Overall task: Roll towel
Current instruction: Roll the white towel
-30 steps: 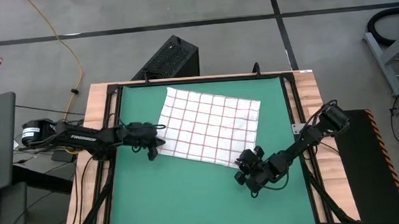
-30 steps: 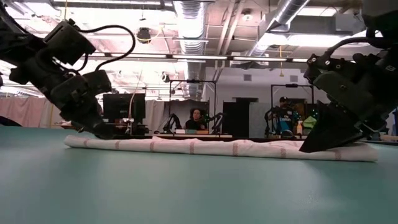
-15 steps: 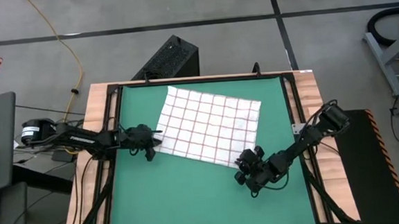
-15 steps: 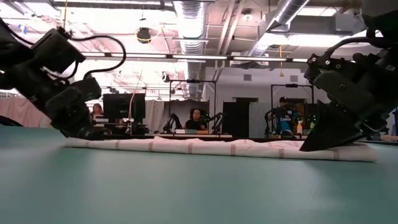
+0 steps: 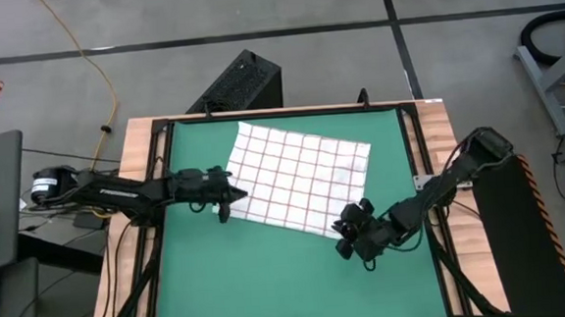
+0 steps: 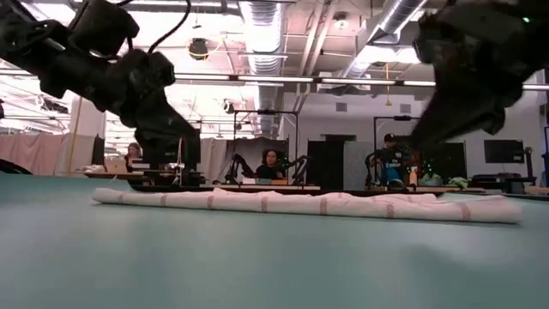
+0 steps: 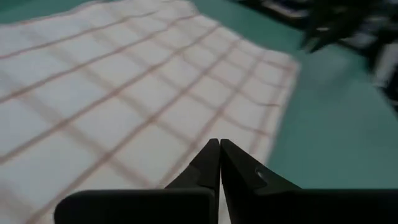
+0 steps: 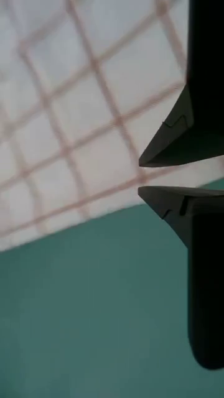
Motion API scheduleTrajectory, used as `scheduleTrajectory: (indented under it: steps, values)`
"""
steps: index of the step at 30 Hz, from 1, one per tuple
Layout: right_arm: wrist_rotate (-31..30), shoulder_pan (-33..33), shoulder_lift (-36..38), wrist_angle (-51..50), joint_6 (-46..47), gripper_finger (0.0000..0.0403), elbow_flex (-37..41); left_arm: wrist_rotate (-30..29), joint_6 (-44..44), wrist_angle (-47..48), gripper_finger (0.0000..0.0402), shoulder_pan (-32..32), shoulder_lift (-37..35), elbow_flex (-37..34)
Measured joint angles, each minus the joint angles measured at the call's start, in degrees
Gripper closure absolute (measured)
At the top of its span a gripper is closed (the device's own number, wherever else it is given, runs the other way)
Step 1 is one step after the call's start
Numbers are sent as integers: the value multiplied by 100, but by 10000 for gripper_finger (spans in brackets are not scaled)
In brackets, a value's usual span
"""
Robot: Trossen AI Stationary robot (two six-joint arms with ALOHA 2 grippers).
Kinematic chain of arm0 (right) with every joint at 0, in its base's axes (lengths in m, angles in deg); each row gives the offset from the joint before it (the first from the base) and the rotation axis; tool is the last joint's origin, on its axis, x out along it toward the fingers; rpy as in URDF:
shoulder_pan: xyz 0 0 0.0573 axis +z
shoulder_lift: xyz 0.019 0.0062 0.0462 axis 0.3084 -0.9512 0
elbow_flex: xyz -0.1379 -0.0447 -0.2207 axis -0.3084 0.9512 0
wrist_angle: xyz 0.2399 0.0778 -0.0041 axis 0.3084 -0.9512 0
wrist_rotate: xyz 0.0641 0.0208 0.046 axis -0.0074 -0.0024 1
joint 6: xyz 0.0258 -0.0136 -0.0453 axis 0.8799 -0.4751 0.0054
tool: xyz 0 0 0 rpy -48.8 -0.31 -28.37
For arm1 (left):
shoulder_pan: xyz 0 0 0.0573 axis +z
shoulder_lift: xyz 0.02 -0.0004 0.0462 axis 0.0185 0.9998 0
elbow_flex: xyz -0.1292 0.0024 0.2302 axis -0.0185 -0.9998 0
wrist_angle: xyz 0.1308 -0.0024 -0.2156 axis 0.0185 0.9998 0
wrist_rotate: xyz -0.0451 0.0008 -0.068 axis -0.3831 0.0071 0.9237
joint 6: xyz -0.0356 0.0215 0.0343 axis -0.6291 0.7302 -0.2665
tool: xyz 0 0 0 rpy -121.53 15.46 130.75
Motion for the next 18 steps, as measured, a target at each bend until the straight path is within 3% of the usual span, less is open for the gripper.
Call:
scheduleTrajectory:
  steps: [4, 9, 18]
  values:
    - [98, 156, -159, 99, 2, 320, 0, 88, -73, -900, 401, -322, 489, 7]
    - [56, 343, -429, 128, 113, 320, 1, -34, -14, -1965, 401, -746, 1619, 149]
    - [204, 471, -407, -10, 161, 290, -2, -261, 554, -2128, 401, -1210, 3426, 1585]
